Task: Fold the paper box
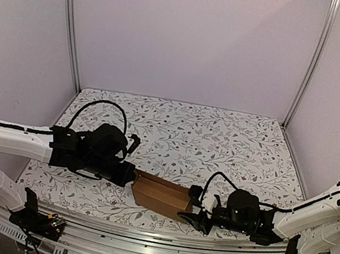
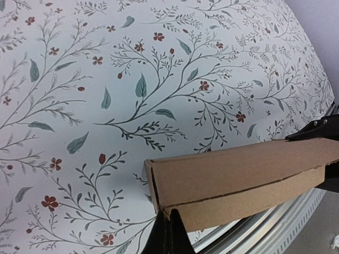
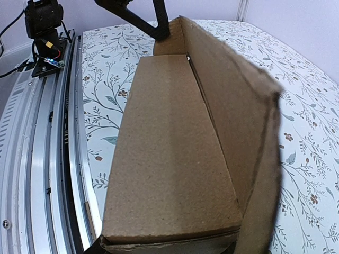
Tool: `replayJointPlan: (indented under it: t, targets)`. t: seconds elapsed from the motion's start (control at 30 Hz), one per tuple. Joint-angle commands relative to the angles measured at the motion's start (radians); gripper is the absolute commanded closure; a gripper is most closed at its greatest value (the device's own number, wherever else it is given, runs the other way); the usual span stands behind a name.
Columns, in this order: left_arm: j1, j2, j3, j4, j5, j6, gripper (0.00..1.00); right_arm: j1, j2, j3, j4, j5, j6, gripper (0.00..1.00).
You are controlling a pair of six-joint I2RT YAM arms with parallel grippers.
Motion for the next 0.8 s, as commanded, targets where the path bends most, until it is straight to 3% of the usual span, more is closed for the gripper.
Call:
replayJointPlan:
  t: [0.0, 0.33, 0.47, 0.67, 0.77]
  targets:
    - [-0.045, 0.015, -0.036, 0.009, 0.037, -0.012, 1.0, 0.006, 0.012, 0.011, -0.035, 0.029, -0.009, 0.76]
    - [-0.069, 0.018, -0.052, 0.013, 0.018, -0.03, 1.0, 0.006, 0.013, 0.022, -0.039, 0.039, 0.012, 0.73]
    - [-0.071, 0.02, -0.044, 0.017, 0.013, -0.028, 1.0, 0.006, 0.001, 0.037, -0.063, 0.034, 0.016, 0.63]
    - [-0.071, 0.021, -0.019, 0.003, -0.011, -0.044, 1.0, 0.006, -0.051, 0.059, -0.146, 0.035, 0.012, 0.33]
    - [-0.071, 0.027, -0.001, -0.017, -0.033, -0.063, 1.0, 0.005, -0.1, 0.065, -0.205, 0.039, 0.007, 0.24]
